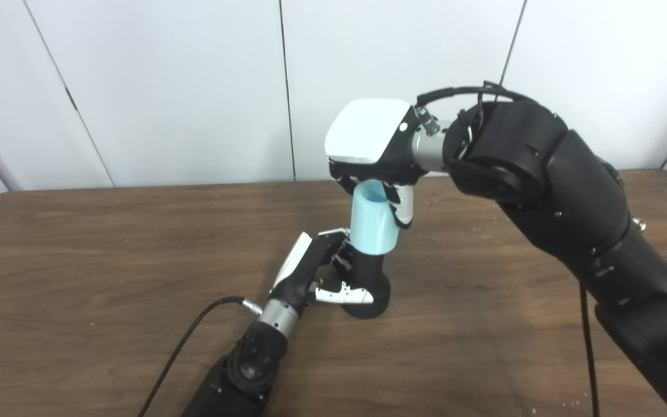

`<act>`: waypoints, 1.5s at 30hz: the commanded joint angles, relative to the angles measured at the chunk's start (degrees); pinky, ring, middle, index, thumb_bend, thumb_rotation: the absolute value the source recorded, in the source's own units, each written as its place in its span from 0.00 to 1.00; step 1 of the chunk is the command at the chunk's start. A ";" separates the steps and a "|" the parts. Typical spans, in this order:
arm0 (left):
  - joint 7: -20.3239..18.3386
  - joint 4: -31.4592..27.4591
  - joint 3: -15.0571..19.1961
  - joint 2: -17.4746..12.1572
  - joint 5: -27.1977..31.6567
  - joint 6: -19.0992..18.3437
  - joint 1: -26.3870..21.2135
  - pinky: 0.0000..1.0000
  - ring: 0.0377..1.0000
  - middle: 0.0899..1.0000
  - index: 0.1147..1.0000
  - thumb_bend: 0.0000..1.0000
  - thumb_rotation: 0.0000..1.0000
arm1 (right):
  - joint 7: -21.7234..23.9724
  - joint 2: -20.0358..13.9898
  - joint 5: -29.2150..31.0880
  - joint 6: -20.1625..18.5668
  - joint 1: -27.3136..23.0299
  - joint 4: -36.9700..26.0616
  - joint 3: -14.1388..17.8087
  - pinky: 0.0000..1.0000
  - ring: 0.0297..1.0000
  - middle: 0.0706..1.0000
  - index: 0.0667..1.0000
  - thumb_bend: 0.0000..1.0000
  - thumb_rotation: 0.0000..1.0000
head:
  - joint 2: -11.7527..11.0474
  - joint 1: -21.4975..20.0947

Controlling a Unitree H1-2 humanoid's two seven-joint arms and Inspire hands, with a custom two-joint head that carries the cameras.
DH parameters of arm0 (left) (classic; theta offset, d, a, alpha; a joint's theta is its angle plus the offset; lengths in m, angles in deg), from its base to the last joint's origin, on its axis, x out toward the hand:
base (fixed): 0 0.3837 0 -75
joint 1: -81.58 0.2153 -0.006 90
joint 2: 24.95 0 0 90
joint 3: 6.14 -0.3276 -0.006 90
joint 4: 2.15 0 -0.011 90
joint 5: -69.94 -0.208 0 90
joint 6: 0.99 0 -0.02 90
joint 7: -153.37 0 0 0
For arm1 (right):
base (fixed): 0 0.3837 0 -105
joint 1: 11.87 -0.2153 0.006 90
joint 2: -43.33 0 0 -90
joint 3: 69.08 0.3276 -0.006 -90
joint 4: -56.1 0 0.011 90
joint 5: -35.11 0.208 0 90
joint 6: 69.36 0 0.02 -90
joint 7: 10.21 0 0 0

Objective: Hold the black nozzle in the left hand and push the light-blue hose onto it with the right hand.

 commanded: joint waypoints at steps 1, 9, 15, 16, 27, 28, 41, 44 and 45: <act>-3.89 5.68 -2.94 -0.56 -2.41 -4.64 8.05 0.35 0.39 0.38 0.45 0.52 0.00 | -0.51 0.13 1.64 -0.20 -0.38 -1.21 0.39 0.04 0.08 0.43 0.45 0.53 0.00 | -0.01 -0.04; -4.04 5.46 -2.80 -0.45 -2.07 -4.82 8.17 0.35 0.40 0.39 0.44 0.52 0.00 | -1.56 0.53 2.97 -0.20 -0.17 -0.82 1.05 0.04 0.08 0.43 0.45 0.53 0.00 | 0.10 -0.03; -3.92 6.08 -2.73 -0.42 -2.03 -4.45 8.02 0.35 0.39 0.38 0.45 0.52 0.00 | -1.82 0.54 3.96 -0.37 -1.14 0.06 1.65 0.06 0.09 0.43 0.45 0.53 0.00 | 0.12 -0.09; -3.91 6.14 -2.71 -0.42 -2.00 -4.38 8.01 0.35 0.39 0.38 0.45 0.52 0.00 | -1.99 0.57 4.22 -0.40 -1.00 0.12 1.76 0.06 0.09 0.43 0.45 0.53 0.00 | 0.15 -0.07; -3.95 5.02 -2.93 -0.54 -2.53 -5.42 8.14 0.35 0.39 0.38 0.44 0.52 0.00 | -0.93 0.57 3.56 -0.54 0.42 -1.13 0.65 0.05 0.08 0.43 0.45 0.53 0.00 | 0.32 0.11; -3.95 4.97 -2.94 -0.54 -2.56 -5.50 8.14 0.35 0.39 0.38 0.44 0.52 0.00 | -0.79 0.58 3.55 -0.65 0.51 -1.17 0.60 0.05 0.08 0.43 0.45 0.53 0.00 | 0.34 0.17; -4.10 4.96 -2.73 -0.49 -2.26 -5.60 8.09 0.35 0.39 0.38 0.44 0.52 0.00 | -1.08 0.56 5.96 -2.34 0.93 1.68 1.58 0.05 0.09 0.43 0.45 0.53 0.00 | 0.45 0.26; -4.09 5.12 -2.64 -0.53 -2.13 -5.44 8.13 0.35 0.39 0.38 0.44 0.52 0.00 | -1.00 0.39 7.12 -3.10 0.39 3.05 2.04 0.08 0.12 0.43 0.45 0.53 0.00 | 0.46 0.21; -4.07 5.05 -2.66 -0.55 -2.18 -5.44 8.16 0.35 0.39 0.38 0.44 0.52 0.00 | -0.98 0.26 7.60 -3.34 0.02 3.72 2.26 0.09 0.14 0.43 0.45 0.53 0.00 | 0.46 0.21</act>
